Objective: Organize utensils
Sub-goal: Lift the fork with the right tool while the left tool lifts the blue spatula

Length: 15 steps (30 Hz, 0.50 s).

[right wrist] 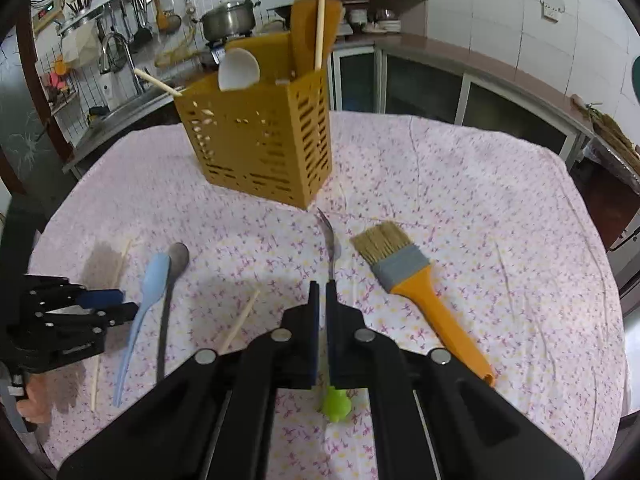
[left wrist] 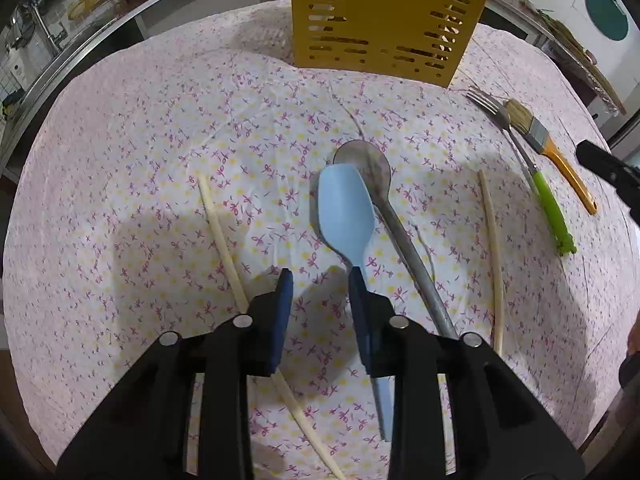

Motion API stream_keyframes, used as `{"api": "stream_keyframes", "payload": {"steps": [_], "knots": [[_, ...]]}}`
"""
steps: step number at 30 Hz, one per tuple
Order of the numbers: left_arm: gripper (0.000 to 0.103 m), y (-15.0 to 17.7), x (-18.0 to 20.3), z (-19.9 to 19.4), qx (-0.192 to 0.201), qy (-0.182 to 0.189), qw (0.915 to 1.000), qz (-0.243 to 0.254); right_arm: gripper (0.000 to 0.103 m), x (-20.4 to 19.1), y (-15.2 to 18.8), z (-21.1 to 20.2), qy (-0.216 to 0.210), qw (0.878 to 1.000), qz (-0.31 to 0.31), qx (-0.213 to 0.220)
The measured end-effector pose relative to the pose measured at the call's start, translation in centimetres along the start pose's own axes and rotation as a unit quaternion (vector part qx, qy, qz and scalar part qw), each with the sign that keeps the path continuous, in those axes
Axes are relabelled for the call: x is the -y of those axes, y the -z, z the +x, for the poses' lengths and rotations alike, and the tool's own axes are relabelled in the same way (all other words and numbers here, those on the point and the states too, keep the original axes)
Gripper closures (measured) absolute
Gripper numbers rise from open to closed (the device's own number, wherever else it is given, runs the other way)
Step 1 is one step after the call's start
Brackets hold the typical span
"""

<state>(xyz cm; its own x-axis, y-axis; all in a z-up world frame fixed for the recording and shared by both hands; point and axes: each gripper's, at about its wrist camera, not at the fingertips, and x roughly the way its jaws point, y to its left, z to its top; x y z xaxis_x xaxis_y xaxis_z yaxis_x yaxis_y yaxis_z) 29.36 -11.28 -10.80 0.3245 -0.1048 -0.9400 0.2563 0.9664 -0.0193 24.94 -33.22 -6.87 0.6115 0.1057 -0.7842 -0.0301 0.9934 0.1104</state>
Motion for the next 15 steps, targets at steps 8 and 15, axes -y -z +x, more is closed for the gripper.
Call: {"api": "stream_keyframes", "payload": {"steps": [8,15], "knots": [[0.049,0.4,-0.4,-1.9,0.014,0.010,0.9997,-0.015,0.098,0.6,-0.9,2.9,-0.003,0.999,0.010,-0.034],[0.050,-0.1,0.3,-0.5,-0.007,0.024,0.9995,-0.018,0.098,1.9,-0.4,3.5,-0.007,0.999,0.026,-0.040]]}}
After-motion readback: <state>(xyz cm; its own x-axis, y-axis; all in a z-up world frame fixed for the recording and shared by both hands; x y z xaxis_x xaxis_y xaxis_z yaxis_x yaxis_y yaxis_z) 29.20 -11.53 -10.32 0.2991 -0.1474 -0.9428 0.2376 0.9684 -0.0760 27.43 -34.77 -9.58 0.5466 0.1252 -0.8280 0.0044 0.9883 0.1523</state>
